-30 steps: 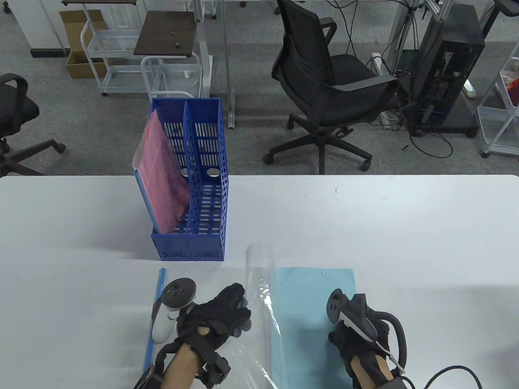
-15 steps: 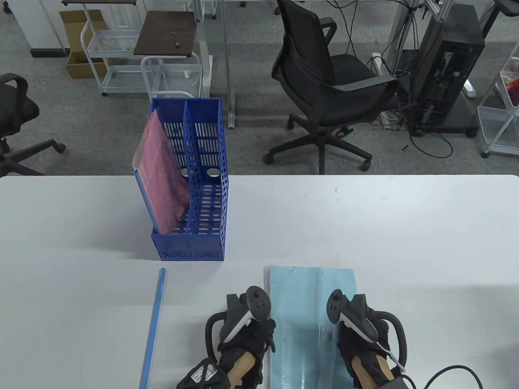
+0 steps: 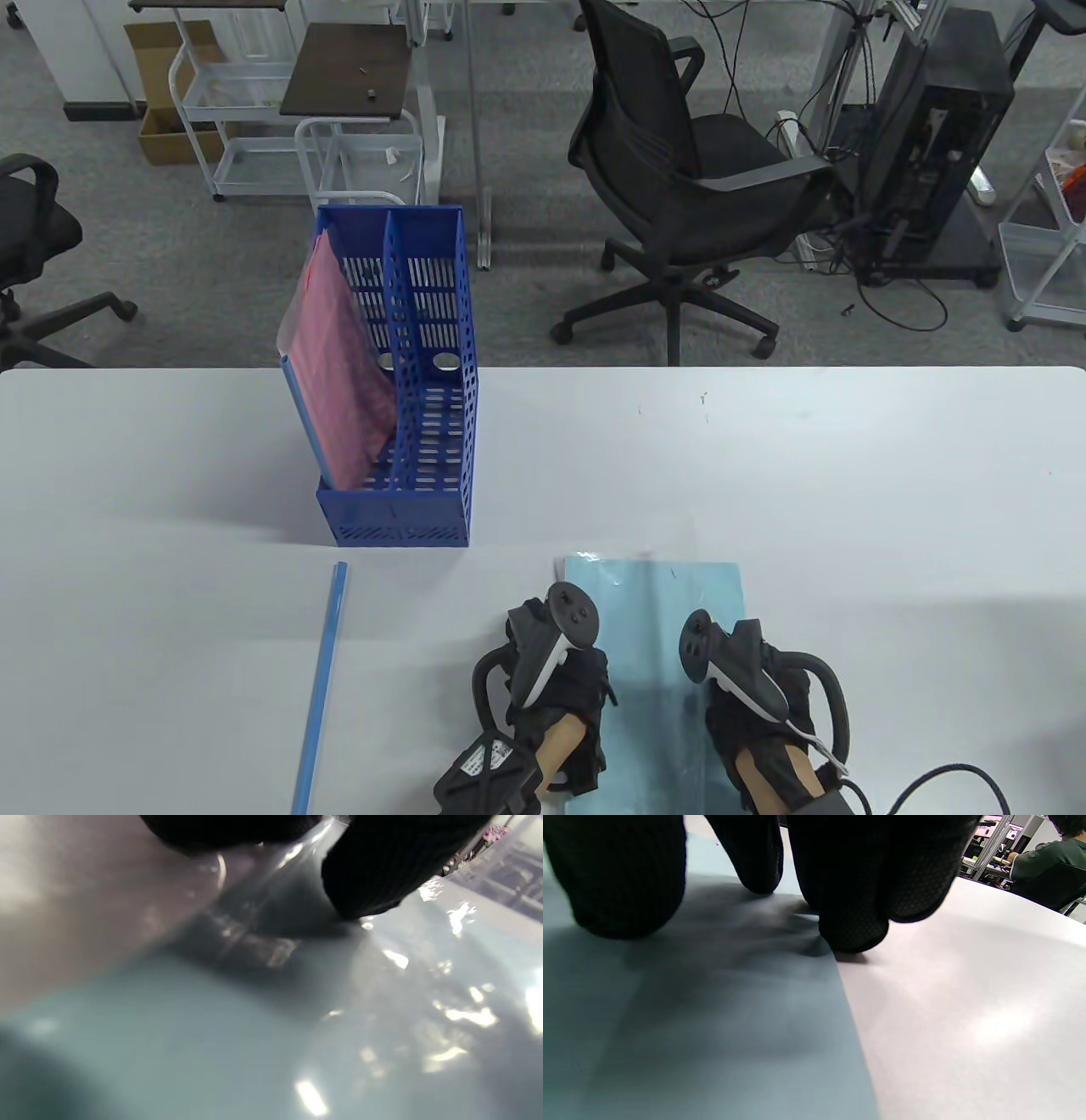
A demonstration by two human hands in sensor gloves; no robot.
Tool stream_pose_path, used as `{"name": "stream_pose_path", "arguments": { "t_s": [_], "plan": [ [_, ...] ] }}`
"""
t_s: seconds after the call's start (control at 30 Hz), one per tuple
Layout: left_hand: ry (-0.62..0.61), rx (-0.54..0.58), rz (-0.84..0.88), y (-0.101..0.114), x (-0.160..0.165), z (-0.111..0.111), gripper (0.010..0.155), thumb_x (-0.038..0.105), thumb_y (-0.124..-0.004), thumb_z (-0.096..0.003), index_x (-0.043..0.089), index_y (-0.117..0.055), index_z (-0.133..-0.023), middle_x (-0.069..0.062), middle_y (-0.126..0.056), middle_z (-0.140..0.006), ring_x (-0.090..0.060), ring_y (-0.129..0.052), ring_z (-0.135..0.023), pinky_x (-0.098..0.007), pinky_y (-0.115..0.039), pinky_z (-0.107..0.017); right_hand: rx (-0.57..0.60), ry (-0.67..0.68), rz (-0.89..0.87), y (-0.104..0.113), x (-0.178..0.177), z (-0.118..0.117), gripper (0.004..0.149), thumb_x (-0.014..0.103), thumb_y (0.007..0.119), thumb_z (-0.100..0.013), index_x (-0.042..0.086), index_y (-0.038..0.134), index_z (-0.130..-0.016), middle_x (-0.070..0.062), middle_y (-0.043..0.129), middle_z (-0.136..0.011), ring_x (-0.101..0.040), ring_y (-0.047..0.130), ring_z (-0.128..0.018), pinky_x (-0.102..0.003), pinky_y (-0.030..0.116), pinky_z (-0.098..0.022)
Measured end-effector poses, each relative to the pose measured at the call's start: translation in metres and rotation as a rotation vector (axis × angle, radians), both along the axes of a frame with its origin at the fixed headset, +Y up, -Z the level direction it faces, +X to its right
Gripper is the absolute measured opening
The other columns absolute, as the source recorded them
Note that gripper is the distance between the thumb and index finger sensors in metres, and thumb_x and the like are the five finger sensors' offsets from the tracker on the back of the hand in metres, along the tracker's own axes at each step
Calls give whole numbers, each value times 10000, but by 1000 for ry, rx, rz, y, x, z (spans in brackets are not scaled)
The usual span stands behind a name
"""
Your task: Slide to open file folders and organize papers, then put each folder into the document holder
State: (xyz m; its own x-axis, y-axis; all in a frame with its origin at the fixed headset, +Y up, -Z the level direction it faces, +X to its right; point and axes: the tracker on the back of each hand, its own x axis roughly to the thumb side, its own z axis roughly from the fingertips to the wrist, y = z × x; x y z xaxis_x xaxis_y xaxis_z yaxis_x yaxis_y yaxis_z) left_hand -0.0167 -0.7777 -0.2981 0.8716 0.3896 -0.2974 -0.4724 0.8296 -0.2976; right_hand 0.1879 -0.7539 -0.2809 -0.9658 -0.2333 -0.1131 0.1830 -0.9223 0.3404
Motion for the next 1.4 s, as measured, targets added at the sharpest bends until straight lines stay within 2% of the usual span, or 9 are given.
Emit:
{"name": "stream_pose_path", "arguments": {
  "t_s": [0.3, 0.47, 0.6, 0.83, 1.0, 1.17, 1.23, 1.3, 1.4],
  "plan": [
    [-67, -172, 569, -1, -25, 8, 703, 465, -865, -433, 180, -654, -1039, -89, -828, -961, -284, -993, -694, -457, -886, -492, 18, 15, -2, -1, -4, 1, 820, 597, 842, -298, 284, 615, -1020, -138, 705, -1033, -284, 926, -715, -495, 791, -606],
    [-53, -247, 717, -17, -44, 16, 572, 426, -797, -472, 168, -758, -981, -56, -962, -858, -263, -1087, -611, -451, -936, -428, 31, 46, -14, -1, -11, 4, 830, 624, 841, -297, 285, 613, -1020, -133, 716, -1023, -264, 936, -700, -477, 804, -597],
    [-12, -174, 725, -18, -64, 18, 517, 391, -784, -468, 149, -826, -923, -47, -1035, -762, -239, -1136, -516, -437, -959, -365, 75, 54, -152, 4, -9, 3, 808, 616, 819, -323, 273, 590, -1017, -89, 767, -994, -219, 975, -664, -442, 840, -576],
    [-55, 9, 901, -5, -116, 20, 490, 390, -793, -466, 176, -862, -901, -31, -1065, -729, -227, -1139, -502, -435, -955, -368, 169, -192, -884, 12, 49, -6, 641, 460, 703, -440, 199, 567, -1010, -119, 762, -1001, -326, 925, -792, -530, 762, -631],
    [-129, 157, 959, 8, -135, 25, 486, 394, -797, -465, 196, -867, -904, -23, -1063, -741, -238, -1127, -531, -449, -940, -401, 125, -193, -1430, 2, 54, -6, 869, 617, 752, -377, 179, 415, -1048, -173, 544, -1100, -451, 691, -946, -608, 617, -688],
    [-250, 249, 1019, 20, -134, 31, 481, 401, -797, -464, 230, -868, -908, -4, -1055, -761, -238, -1114, -563, -457, -929, -426, -2, -150, -1415, -3, 33, -5, 975, 633, 829, -323, 177, 365, -1049, -154, 505, -1113, -437, 699, -949, -603, 624, -692],
    [-286, 267, 1029, 23, -133, 34, 481, 401, -798, -464, 240, -866, -912, -1, -1048, -773, -247, -1106, -585, -471, -922, -444, -10, -139, -1498, -2, 27, -3, 845, 574, 863, -335, 221, 523, -1024, -91, 669, -1058, -347, 842, -872, -567, 691, -673],
    [-300, 309, 1039, 27, -134, 36, 483, 403, -799, -466, 243, -860, -918, -4, -1037, -791, -254, -1098, -606, -479, -914, -462, 104, -173, -1584, 5, 26, 2, 467, 462, 873, -371, 285, 836, -802, 44, 991, -761, -195, 1042, -616, -476, 812, -606],
    [-284, 481, 1035, 41, -136, 45, 511, 416, -827, -458, 255, -833, -943, -1, -1003, -841, -242, -1082, -669, -470, -904, -525, 378, -86, -1629, 30, 22, 11, 400, 423, 897, -327, 272, 917, -696, 34, 1053, -627, -184, 1073, -494, -458, 847, -553]
  ]
}}
